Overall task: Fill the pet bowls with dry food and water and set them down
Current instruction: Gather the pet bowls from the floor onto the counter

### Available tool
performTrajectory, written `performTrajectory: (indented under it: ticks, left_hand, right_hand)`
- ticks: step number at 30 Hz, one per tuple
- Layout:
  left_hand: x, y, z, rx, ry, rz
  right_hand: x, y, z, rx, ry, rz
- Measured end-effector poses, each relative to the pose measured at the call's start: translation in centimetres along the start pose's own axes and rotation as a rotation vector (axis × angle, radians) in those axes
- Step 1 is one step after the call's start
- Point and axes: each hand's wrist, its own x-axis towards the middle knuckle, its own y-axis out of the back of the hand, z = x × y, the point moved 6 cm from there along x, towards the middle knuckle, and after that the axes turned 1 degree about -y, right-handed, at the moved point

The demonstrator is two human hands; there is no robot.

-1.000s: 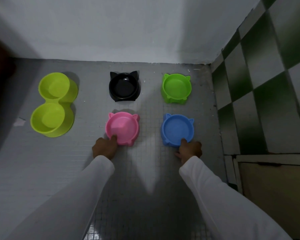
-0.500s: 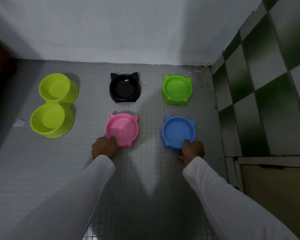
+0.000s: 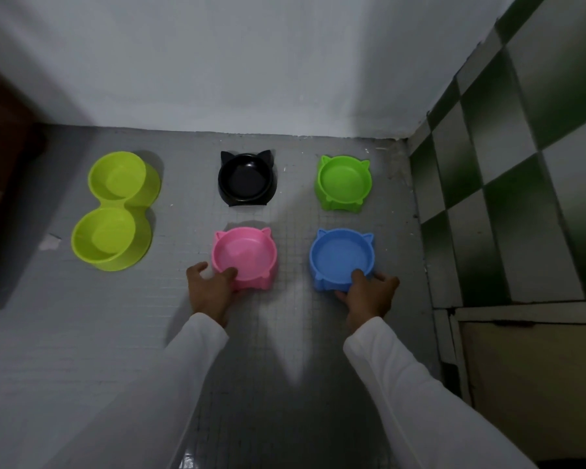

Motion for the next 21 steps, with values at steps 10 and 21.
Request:
performTrajectory:
  ticks: [10, 21]
  left_hand:
    - [-6.2, -0.7, 2.1, -0.327, 0.045, -0.134]
    - [-9.5, 0.6, 4.3, -0.452, 0.057, -0.14]
  right_hand:
    - [-4.9, -0.4, -0.7, 0.127, -0.001, -0.155]
    - [-8.8, 0.5, -3.6, 0.127, 0.091, -0.188]
